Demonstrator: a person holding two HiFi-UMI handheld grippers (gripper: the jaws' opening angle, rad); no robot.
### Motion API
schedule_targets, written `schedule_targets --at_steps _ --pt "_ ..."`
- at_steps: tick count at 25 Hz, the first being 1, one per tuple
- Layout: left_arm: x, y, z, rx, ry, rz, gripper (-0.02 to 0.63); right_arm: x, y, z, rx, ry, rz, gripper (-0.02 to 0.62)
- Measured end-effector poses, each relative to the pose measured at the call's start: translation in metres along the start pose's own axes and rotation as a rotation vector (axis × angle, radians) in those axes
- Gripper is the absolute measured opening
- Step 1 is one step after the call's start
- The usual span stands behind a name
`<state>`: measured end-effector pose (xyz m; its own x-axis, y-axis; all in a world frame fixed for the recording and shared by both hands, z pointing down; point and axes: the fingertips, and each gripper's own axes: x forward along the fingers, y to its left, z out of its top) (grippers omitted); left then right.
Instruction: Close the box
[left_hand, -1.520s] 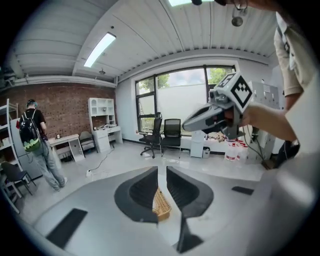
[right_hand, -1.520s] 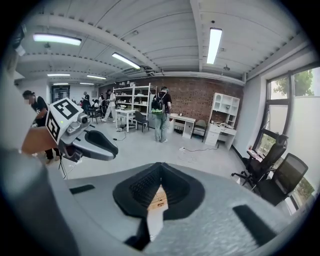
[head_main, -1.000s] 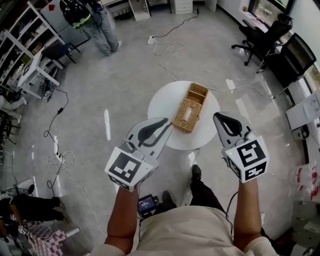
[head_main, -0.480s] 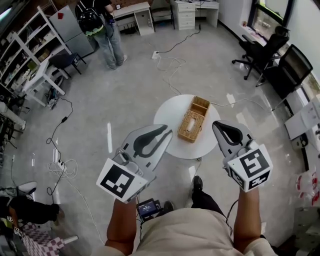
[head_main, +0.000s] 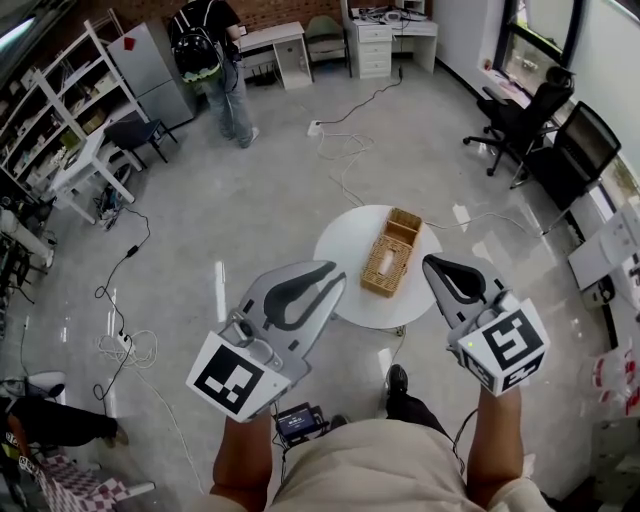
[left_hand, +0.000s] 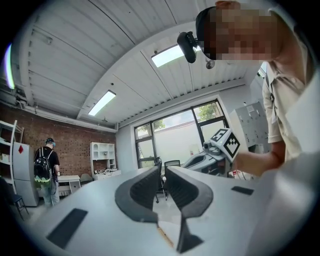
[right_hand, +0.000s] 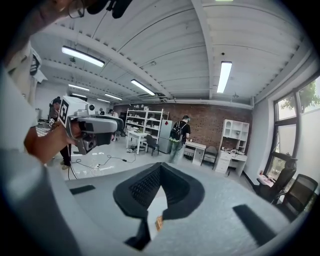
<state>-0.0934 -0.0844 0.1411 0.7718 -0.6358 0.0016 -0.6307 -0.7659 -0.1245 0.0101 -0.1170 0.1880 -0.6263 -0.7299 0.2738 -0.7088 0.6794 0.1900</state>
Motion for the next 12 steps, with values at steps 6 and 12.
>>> schedule_targets --at_steps 6,12 --pt "-0.009 -0.005 0.006 0.021 -0.008 -0.003 0.048 -0.008 0.008 0.011 -0.018 -0.016 0.002 -0.009" --pt "-0.021 -0.002 0.008 0.018 -0.011 -0.001 0.048 -0.008 0.017 0.022 -0.029 -0.018 0.002 -0.009"
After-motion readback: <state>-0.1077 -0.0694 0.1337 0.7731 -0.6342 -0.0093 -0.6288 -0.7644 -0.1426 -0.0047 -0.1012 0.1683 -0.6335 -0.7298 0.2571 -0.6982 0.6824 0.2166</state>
